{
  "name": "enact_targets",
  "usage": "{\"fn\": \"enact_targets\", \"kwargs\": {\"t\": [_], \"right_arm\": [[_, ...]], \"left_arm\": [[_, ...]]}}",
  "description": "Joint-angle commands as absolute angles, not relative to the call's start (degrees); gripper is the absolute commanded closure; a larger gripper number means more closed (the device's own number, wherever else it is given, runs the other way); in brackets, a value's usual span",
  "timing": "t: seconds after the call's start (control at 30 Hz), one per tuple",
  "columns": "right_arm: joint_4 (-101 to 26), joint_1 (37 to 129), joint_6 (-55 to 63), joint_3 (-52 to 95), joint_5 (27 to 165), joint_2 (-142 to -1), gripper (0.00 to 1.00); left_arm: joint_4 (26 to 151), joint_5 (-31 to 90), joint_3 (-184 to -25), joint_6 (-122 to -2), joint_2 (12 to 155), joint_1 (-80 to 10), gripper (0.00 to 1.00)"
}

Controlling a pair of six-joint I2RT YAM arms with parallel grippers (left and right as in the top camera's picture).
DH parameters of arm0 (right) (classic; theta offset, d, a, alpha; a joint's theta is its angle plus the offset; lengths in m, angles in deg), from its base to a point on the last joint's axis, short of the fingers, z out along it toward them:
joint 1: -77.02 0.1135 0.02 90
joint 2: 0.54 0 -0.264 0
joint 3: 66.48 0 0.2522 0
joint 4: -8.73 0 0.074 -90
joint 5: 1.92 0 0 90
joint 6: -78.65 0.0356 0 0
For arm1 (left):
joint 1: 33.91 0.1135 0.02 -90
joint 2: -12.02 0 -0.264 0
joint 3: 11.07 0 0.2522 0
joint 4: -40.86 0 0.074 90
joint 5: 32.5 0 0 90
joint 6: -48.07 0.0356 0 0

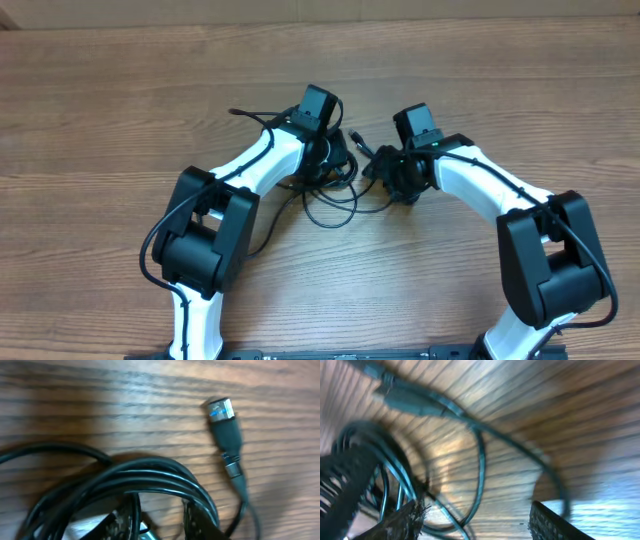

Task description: Untangle cables

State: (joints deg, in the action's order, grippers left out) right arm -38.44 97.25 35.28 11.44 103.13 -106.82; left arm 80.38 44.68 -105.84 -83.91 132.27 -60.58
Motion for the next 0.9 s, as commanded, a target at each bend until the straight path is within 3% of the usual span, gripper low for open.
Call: {"fn": "enact_targets", "kwargs": {"t": [0.0, 0.1, 0.2, 0.4, 0.5, 0.67, 0.87], "right_arm": [[-38.2, 98.7, 34.3, 11.0, 102.2, -105.7, 0.33], [-37.9, 98.6, 34.9, 11.0, 101.4, -105.7, 0.33], [-35.6, 97.5, 27.7, 11.0, 107.2, -104.6, 0.37], [-37.6, 88.6, 27.6, 11.0, 108.4, -99.2, 0.33], [-40.0, 85.1, 27.6, 11.0, 107.0, -99.3, 0.30], [-43.3, 84.7, 27.5, 11.0, 102.0, -99.3, 0.28], [-44.8, 84.7, 27.5, 11.0, 99.7, -99.3, 0.28]], "left_arm": [[79.3, 42.6, -106.4, -88.3, 132.9, -61.0, 0.65], [78.3, 42.6, -106.4, -88.3, 132.9, -61.0, 0.63], [77.5, 40.7, -107.5, -88.2, 132.9, -61.0, 0.62], [83.1, 41.2, -112.5, -87.2, 132.9, -61.4, 0.56], [82.9, 45.5, -112.4, -87.6, 133.4, -63.4, 0.59], [84.9, 52.7, -112.2, -87.6, 133.7, -66.7, 0.76], [86.3, 56.4, -112.2, -87.6, 133.8, -67.4, 0.75]]}}
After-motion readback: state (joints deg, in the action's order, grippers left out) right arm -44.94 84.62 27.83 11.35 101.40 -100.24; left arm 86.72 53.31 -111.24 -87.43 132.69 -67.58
